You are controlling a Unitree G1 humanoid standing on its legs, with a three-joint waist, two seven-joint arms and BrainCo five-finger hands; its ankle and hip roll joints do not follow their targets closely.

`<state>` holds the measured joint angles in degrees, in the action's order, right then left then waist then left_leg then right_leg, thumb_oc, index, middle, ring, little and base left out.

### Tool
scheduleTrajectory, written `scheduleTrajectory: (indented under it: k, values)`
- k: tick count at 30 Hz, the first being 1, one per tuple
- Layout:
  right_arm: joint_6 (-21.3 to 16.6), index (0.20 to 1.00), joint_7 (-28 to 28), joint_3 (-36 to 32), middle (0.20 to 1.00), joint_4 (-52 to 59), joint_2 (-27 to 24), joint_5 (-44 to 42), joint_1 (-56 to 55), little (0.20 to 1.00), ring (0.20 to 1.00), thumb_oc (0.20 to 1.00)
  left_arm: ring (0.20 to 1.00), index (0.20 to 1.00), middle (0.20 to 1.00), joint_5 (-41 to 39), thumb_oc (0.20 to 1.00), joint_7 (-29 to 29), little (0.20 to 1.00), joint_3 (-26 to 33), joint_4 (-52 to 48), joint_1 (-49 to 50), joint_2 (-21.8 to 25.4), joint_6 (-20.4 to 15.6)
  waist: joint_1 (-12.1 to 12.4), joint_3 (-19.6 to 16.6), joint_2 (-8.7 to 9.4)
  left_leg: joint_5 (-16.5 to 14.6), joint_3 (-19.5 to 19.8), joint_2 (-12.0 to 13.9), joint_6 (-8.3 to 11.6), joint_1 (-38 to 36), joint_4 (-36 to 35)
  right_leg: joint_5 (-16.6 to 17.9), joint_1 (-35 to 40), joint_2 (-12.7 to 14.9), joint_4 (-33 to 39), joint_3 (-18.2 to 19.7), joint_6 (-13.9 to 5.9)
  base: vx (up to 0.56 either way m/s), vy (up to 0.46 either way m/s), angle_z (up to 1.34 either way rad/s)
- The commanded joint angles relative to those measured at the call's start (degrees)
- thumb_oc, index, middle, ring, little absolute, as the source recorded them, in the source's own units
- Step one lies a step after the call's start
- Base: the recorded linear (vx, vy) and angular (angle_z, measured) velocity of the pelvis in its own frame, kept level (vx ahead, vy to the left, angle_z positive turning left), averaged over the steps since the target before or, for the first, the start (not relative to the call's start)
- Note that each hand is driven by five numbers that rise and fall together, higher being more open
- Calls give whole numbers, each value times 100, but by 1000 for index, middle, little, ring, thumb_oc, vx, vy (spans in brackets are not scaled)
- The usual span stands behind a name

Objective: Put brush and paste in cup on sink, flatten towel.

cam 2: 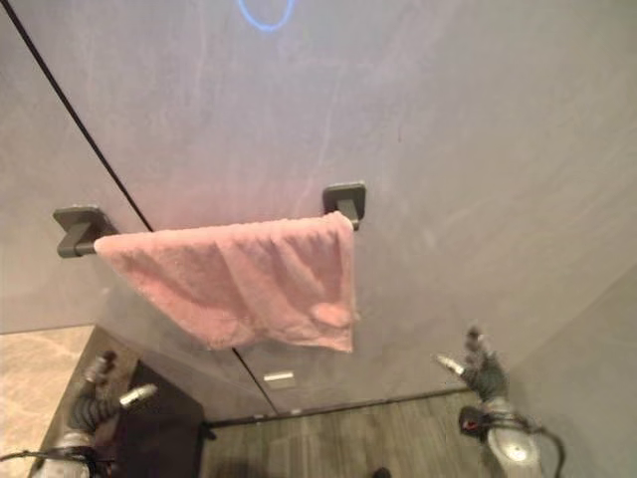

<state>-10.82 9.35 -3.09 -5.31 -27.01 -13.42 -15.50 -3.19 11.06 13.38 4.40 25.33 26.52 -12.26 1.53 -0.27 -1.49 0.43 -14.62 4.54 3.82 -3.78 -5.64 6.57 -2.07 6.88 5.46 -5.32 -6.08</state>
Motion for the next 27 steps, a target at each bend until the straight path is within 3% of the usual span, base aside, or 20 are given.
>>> scheduleTrajectory:
  k: [1, 4, 5, 7, 9, 11, 14, 18, 23, 27]
  values:
    - [-610, 1000, 806, -308, 1000, 951, -303, 1496, 508, 1000, 1000, 1000, 1000, 1000, 1000, 676, 1000, 1262, 1000, 638, -528, -410, 140, -560, 123, 66, 111, 93, 203, 228, 175, 158, 64, -13, 136, 339, -58, -146, -267, 0, 0, 0]
    - [-671, 1000, 1049, -436, 1000, 1474, -431, 2078, 541, 1000, 1000, 1000, 1000, 1000, 1000, 934, 1000, 1666, 1000, 860, -869, -465, 44, -579, 141, 70, 123, 124, 211, 228, 170, 179, 64, 8, 128, 344, -51, -160, -258, 0, 0, 0]
    - [-811, 1000, 1300, -428, 1000, 1958, -555, 2582, 645, 1000, 1000, 1000, 1000, 1000, 1000, 1500, 1000, 2078, 1000, 1011, -1166, -534, 163, -584, 167, 60, 133, 120, 224, 230, 174, 182, 64, 7, 131, 345, -52, -166, -257, 0, 0, 0]
    - [-793, 1000, 1320, -418, 1000, 1985, -538, 2623, 642, 1000, 1000, 1000, 1000, 1000, 1000, 1549, 1000, 2107, 1000, 1011, -1192, -531, 143, -564, 160, 62, 138, 127, 225, 229, 174, 191, 64, 13, 122, 347, -53, -166, -256, -1, -6, 2]
    - [-814, 1000, 1542, -90, 1000, 2516, -924, 3546, 947, 1000, 1000, 1000, 1000, 1000, 1000, 2774, 1000, 2459, 1000, 1057, -1599, -680, 651, -437, 201, 45, 150, 123, 239, 232, 192, 183, 64, 12, 138, 347, -56, -171, -265, -6, -10, 2]
    - [-797, 1000, 1615, 172, 1000, 2899, -1324, 4139, 1225, 1000, 1000, 1000, 1000, 1000, 1000, 3113, 1000, 2415, 1000, 906, -1945, -741, 947, -556, 224, 18, 158, 124, 253, 229, 197, 186, 64, 20, 144, 353, -63, -166, -271, -9, -8, 4]
    - [-776, 1000, 1618, 386, 1000, 3108, -1555, 4416, 1406, 1000, 1000, 1000, 1000, 1000, 1000, 3350, 1000, 2419, 1000, 808, -2149, -787, 1214, -617, 236, -4, 165, 136, 265, 226, 199, 193, 64, 32, 136, 357, -66, -164, -279, -4, -4, 4]
    - [-660, 1000, 1297, 1199, 1000, 3162, -2121, 4634, 2270, 1000, 1000, 1000, 1000, 1000, 1000, 3552, 1000, 2298, 1000, 332, -2182, -1003, 1658, -600, 272, -29, 185, 139, 271, 220, 211, 181, 64, 29, 134, 354, -75, -161, -290, -9, -8, 7]
    - [-613, 1000, 1200, 1581, 1000, 3194, -2151, 4597, 2798, 1000, 1000, 1000, 1000, 1000, 1000, 3548, 1000, 2142, 1000, 190, -2261, -1094, 1952, -715, 275, -23, 191, 128, 249, 210, 196, 151, 64, 36, 142, 354, -78, -148, -297, 0, 0, 0]
    - [-512, 1000, 606, 1947, 1000, 3125, -2512, 4807, 3008, 1000, 1000, 1000, 1000, 1000, 1000, 3406, 1000, 1770, 1000, 138, -2193, -1073, 2184, -792, 256, -42, 216, 105, 226, 195, 193, 120, 64, 43, 144, 349, -80, -129, -304, 0, 0, 0]
